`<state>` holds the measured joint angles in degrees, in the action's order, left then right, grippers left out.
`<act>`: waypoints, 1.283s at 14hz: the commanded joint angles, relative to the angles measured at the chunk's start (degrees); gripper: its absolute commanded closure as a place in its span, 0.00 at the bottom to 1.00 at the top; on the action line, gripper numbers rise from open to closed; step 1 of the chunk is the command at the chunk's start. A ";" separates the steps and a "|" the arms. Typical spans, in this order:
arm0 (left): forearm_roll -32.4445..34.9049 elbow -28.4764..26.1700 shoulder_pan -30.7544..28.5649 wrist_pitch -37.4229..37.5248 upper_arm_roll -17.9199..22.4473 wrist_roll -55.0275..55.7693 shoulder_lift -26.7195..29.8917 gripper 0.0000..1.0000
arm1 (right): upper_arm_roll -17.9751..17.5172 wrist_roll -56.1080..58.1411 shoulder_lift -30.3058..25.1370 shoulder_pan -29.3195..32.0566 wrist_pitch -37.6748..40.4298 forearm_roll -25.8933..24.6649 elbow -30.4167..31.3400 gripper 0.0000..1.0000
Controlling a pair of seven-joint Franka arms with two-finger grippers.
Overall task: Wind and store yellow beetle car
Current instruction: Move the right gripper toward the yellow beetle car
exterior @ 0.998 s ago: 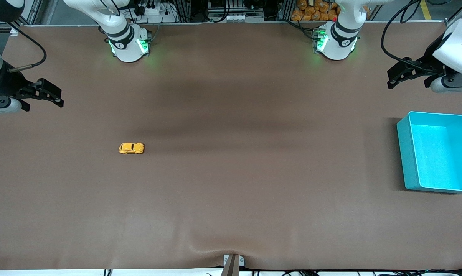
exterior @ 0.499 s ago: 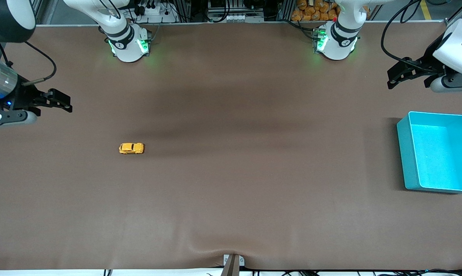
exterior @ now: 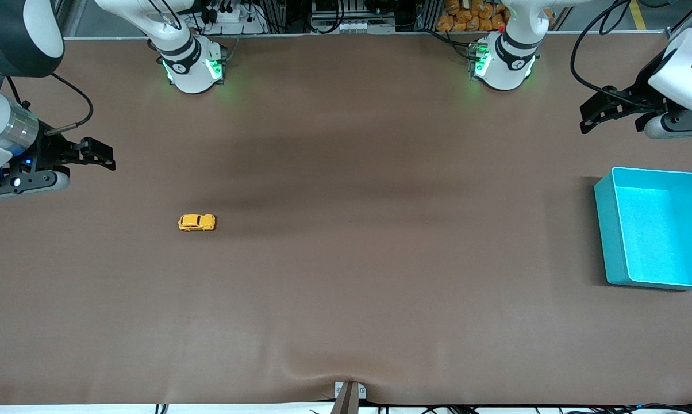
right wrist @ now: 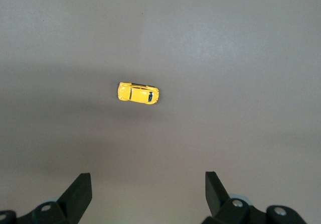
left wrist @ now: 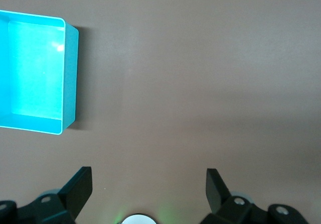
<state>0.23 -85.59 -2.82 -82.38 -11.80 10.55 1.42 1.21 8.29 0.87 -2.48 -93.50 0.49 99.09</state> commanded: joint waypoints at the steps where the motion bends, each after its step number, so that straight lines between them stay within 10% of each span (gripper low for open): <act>1: -0.93 0.60 -0.26 0.55 -0.07 0.26 0.07 0.00 | -0.06 0.94 -1.04 0.55 0.17 0.13 1.28 0.00; 18: -1.11 0.52 -0.35 -1.03 0.02 0.26 -0.37 0.00 | -0.06 1.46 0.44 -5.07 -18.90 -4.25 17.10 0.00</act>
<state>0.23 -85.59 -2.84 -82.66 -11.76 10.55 1.26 1.07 9.40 0.85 -6.25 -110.77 -1.24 115.46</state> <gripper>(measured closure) 0.000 0.000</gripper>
